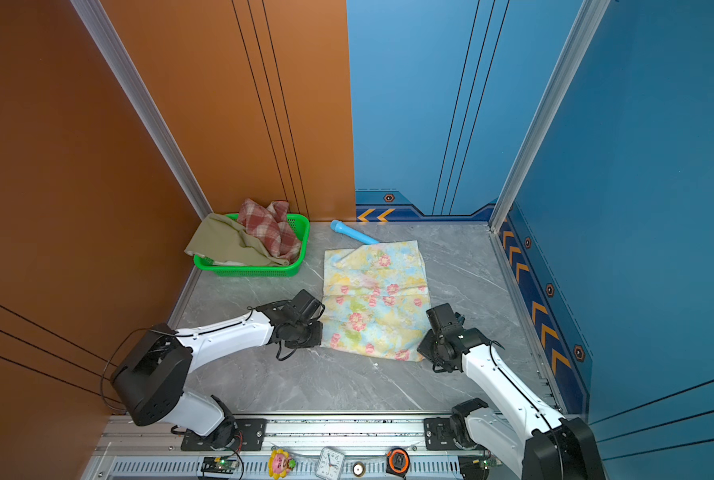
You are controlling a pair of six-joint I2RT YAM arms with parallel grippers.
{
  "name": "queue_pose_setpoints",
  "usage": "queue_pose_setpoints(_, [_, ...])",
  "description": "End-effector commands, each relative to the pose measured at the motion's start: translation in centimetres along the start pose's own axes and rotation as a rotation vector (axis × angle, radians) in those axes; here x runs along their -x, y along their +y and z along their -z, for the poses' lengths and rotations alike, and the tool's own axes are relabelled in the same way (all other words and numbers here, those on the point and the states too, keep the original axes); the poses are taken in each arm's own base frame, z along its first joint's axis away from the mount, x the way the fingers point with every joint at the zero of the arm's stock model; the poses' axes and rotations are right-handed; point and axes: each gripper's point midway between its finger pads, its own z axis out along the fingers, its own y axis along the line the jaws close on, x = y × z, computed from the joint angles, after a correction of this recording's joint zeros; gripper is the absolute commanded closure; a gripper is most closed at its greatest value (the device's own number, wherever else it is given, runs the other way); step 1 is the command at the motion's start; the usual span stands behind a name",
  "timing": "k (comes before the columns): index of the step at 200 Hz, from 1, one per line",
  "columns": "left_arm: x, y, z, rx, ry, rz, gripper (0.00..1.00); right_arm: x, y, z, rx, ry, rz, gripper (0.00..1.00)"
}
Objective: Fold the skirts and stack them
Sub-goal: 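Lift the near edge with both grippers and fold it toward the far edge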
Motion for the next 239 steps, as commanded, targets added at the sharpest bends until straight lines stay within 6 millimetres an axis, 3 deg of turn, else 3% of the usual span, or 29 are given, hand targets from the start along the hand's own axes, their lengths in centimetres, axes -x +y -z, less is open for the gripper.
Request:
queue_pose_setpoints(1, [0.6,-0.2,3.2,0.015,-0.032,-0.058,1.00,2.2,0.2,3.1,-0.028,-0.081,0.055,1.00])
queue_pose_setpoints(29, [-0.4,-0.3,5.0,0.017,-0.029,-0.083,1.00,3.6,0.6,6.2,-0.029,-0.149,0.098,1.00])
queue_pose_setpoints(62, [-4.0,-0.8,6.5,0.023,0.007,-0.121,1.00,3.5,-0.4,9.9,-0.041,-0.215,0.133,1.00])
queue_pose_setpoints(83, [-5.9,-1.7,8.9,0.021,0.001,-0.159,1.00,3.7,-1.3,12.9,-0.052,-0.272,0.148,1.00])
queue_pose_setpoints(104, [-6.0,-2.6,12.1,0.015,-0.037,-0.198,1.00,4.7,-0.9,16.2,-0.034,-0.341,0.159,1.00])
queue_pose_setpoints(130, [-2.4,-4.8,17.3,-0.036,-0.148,-0.236,1.00,7.0,1.9,20.0,0.035,-0.416,0.177,1.00])
queue_pose_setpoints(163, [5.3,-6.8,23.2,-0.120,-0.302,-0.248,1.00,12.4,9.0,25.6,0.180,-0.544,0.209,1.00])
queue_pose_setpoints(189, [11.6,-7.9,25.9,-0.156,-0.383,-0.267,1.00,17.4,15.2,28.5,0.273,-0.642,0.239,1.00])
queue_pose_setpoints(205, [15.2,-9.0,27.5,-0.194,-0.434,-0.270,1.00,20.5,18.3,31.3,0.373,-0.709,0.220,1.00])
queue_pose_setpoints(224, [18.5,-10.4,29.8,-0.241,-0.498,-0.278,1.00,23.2,20.9,34.1,0.479,-0.752,0.200,1.00])
queue_pose_setpoints(239, [20.1,-11.1,31.9,-0.270,-0.542,-0.285,1.00,24.6,22.2,35.9,0.536,-0.778,0.192,1.00])
